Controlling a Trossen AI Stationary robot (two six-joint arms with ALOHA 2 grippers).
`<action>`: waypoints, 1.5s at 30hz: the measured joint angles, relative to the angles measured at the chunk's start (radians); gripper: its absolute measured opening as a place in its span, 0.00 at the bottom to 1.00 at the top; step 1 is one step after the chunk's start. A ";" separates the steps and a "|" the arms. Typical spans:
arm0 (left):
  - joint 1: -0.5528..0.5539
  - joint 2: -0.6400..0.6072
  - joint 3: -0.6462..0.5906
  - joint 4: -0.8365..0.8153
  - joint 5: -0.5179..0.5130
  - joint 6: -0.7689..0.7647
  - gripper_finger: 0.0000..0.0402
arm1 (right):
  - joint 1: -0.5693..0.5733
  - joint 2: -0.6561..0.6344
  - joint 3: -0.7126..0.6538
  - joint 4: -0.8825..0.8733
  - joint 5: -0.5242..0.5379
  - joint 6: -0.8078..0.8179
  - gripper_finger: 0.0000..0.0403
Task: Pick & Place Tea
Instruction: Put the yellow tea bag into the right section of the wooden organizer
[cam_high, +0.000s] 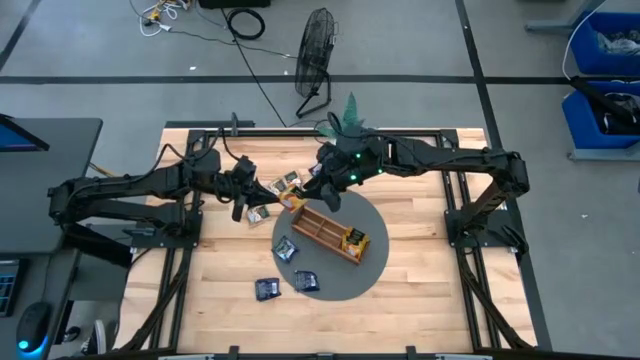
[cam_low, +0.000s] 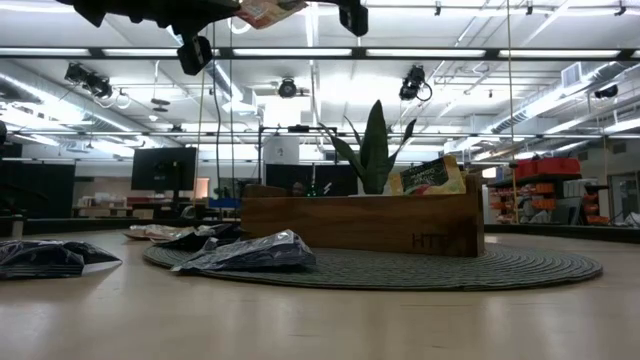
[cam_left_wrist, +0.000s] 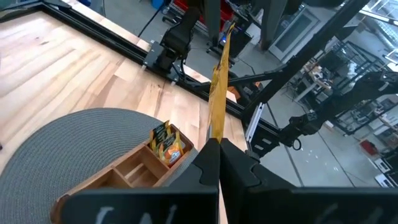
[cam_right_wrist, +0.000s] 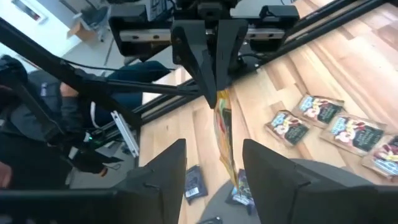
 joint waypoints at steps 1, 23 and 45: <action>0.000 0.000 0.000 0.000 0.000 -0.003 0.00 | 0.006 0.000 0.000 -0.006 0.016 -0.004 0.41; 0.000 0.000 0.000 0.094 0.010 -0.067 0.00 | 0.016 0.000 0.000 -0.017 0.053 0.016 0.14; 0.000 0.000 0.002 0.096 -0.111 0.061 0.20 | 0.037 -0.104 -0.002 -0.305 0.132 0.177 0.00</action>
